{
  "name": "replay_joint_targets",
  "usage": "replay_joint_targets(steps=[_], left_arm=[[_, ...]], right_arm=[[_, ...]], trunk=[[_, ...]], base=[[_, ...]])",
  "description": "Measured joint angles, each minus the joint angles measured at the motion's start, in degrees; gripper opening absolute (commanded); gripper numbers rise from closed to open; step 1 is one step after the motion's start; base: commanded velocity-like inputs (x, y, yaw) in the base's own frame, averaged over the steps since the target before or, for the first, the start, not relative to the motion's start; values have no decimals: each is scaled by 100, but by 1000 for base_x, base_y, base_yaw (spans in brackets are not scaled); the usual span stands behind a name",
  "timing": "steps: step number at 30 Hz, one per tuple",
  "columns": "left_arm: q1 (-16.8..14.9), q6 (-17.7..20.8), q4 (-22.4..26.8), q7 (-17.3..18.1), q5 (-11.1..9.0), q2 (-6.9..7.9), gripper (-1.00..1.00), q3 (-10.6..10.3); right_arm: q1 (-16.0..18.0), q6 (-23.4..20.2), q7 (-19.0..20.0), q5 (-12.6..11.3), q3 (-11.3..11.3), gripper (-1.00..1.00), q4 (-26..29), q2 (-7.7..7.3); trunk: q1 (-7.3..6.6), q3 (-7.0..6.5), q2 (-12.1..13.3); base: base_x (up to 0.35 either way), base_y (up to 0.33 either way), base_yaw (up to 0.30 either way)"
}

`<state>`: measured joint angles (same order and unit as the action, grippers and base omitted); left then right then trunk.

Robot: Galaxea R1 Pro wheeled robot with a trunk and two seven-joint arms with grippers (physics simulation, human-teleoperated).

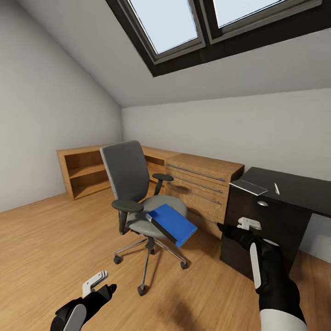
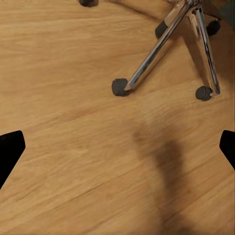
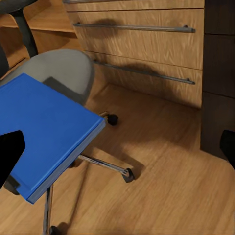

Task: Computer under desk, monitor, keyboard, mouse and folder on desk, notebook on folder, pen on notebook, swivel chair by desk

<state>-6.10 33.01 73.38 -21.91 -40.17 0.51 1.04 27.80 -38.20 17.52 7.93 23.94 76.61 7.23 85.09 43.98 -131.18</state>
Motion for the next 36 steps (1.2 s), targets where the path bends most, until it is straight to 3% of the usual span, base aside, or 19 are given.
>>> replay_joint_targets(steps=[15, 16, 18, 36], left_arm=[[0, -99, 509, -20, -11, 0, 100, 19], [5, -94, 838, -33, -43, 0, 100, 27], [7, -87, 961, -34, -49, 0, 100, 29], [81, -9, 1378, -25, -61, 0, 100, 30]], right_arm=[[0, 43, -38, 12, -97, 100, -292, -5], [0, 500, -42, 6, -208, 100, -582, -22], [0, 615, -31, 3, -218, 100, -636, -25], [1, 686, -9, -8, -351, 100, -702, -8]], trunk=[[0, 118, 0], [21, 139, -39], [65, 178, -119], [461, 503, -841]], base=[[0, 0, -1], [0, 0, 0], [0, 0, 0], [0, 0, 0]])
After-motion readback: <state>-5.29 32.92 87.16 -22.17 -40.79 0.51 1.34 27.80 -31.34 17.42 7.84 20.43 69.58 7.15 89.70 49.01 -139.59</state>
